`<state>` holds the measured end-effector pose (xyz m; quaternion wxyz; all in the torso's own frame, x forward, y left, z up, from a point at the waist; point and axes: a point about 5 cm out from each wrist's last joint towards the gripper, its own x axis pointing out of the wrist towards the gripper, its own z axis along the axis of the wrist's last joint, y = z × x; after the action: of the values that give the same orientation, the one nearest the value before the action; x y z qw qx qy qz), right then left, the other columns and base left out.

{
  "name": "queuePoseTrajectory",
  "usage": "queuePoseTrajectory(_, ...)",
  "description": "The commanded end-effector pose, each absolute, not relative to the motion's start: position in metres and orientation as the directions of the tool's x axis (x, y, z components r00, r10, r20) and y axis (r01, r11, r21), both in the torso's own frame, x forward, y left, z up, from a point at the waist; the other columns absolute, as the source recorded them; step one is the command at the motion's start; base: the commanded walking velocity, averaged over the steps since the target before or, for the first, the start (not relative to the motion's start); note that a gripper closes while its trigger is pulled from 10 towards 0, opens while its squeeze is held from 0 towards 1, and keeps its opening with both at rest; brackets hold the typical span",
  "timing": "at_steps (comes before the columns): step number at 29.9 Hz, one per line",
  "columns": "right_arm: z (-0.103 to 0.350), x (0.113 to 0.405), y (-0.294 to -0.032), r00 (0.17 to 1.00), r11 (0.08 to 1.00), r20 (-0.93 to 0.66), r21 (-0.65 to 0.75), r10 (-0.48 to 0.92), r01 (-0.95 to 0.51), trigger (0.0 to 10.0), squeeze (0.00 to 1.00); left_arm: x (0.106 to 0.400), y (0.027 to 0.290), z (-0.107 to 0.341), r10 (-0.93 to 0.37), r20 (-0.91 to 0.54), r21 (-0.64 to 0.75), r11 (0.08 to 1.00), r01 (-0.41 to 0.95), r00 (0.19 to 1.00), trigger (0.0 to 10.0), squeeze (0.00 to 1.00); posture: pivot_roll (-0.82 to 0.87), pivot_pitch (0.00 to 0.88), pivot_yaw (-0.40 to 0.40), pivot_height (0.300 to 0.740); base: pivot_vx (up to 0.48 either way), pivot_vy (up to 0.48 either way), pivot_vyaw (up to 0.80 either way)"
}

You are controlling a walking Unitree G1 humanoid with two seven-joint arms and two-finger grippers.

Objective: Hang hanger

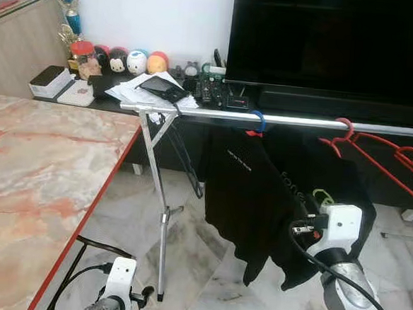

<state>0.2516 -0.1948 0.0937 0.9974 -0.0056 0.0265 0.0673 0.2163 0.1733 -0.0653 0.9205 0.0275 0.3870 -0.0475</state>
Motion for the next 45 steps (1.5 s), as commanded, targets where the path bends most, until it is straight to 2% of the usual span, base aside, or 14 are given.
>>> queuePoseTrajectory(1,0.094,0.253,-0.197,0.990,0.992,-0.058,0.001,0.125,-0.125,10.0,0.00,0.214,0.174,-0.067,-0.072,-0.731,0.019,0.992,0.127,0.679,10.0,0.00,-0.13,0.000,0.023,0.740,0.247,0.000,0.00)
queuePoseTrajectory(34,0.094,0.255,-0.202,0.990,0.993,-0.077,-0.020,0.118,-0.120,10.0,0.00,0.215,0.174,-0.066,-0.080,-0.731,0.019,0.990,0.137,0.678,10.0,0.00,-0.13,0.000,0.022,0.740,0.263,0.000,0.00)
queuePoseTrajectory(40,0.084,0.252,-0.204,0.968,0.983,-0.194,-0.060,0.161,-0.176,10.0,0.00,0.215,0.174,-0.066,-0.081,-0.732,0.018,0.990,0.139,0.676,10.0,0.00,-0.13,0.000,0.022,0.740,0.129,0.000,0.00)
queuePoseTrajectory(45,0.074,0.250,-0.212,0.951,0.983,-0.281,-0.087,0.130,-0.160,10.0,0.00,0.216,0.174,-0.066,-0.084,-0.733,0.016,0.990,0.141,0.675,10.0,0.00,-0.13,0.000,0.021,0.740,0.000,0.000,0.00)
